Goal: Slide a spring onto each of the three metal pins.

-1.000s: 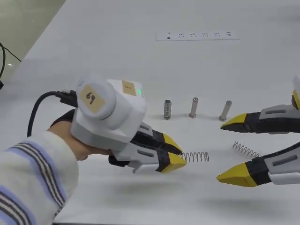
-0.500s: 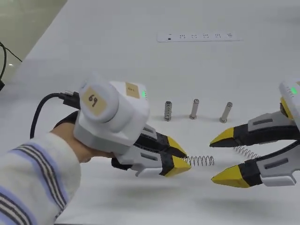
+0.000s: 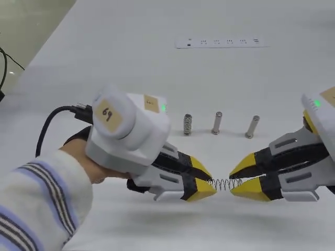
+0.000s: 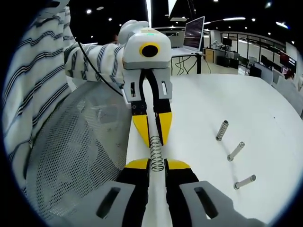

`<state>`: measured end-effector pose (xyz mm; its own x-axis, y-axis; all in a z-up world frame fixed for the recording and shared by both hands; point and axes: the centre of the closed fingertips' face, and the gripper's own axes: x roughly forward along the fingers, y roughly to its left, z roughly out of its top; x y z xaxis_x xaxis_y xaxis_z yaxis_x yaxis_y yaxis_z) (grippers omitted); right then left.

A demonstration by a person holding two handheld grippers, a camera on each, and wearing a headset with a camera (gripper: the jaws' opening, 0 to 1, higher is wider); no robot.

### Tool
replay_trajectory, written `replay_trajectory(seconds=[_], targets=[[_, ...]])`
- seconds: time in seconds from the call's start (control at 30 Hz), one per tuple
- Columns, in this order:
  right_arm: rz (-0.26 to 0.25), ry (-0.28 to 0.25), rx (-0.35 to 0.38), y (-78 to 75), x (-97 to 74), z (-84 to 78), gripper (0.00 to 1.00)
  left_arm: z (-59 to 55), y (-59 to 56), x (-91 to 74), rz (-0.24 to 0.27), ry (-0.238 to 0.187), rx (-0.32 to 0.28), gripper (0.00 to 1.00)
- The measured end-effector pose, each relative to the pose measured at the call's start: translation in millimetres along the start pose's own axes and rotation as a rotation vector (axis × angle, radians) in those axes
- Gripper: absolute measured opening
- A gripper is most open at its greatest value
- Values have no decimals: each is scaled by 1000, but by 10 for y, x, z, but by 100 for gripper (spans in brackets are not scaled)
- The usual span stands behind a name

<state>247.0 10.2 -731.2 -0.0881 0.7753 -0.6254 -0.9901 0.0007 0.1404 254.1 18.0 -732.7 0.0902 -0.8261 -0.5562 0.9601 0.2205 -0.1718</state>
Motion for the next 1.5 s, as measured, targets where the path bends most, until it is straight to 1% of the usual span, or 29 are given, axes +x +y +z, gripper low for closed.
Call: replay_trajectory(seconds=[0.1, 0.2, 0.3, 0.5, 0.63, 0.7, 0.83, 0.93, 1.07, 1.23, 1.33, 1.5], targets=[[5, 12, -17, 9, 14, -13, 9, 4, 1, -6, -1, -5, -3, 3], [7, 12, -28, 17, 22, 2, 9, -17, -1, -8, -3, 2, -1, 3], [12, 23, -38, 26, 30, -6, 9, -27, -8, -4, -5, 0, -3, 3], [16, 40, -36, 29, 32, -16, 8, -47, -13, 17, -5, 1, -1, 3], [35, 35, -13, 53, 15, 8, 8, -90, -36, 48, -14, 4, 2, 3], [39, 45, -14, 65, 12, 3, 8, -92, -47, 58, -17, -1, 3, 3], [40, 78, -18, 74, 5, 0, 8, -95, -62, 85, -18, -6, 9, 3], [41, 93, -17, 84, 4, 17, 8, -104, -70, 101, -23, -5, 14, 3], [33, 124, -27, 69, -2, 21, 8, -96, -65, 109, -19, -14, 14, 3], [12, 199, -44, 52, -1, -3, 8, -81, -74, 129, -20, -22, 43, 3], [8, 233, -44, 44, 1, 5, 8, -76, -90, 134, -27, -25, 53, 3], [7, 273, -31, 59, -4, 55, 8, -68, -122, 150, -45, -34, 81, 3]])
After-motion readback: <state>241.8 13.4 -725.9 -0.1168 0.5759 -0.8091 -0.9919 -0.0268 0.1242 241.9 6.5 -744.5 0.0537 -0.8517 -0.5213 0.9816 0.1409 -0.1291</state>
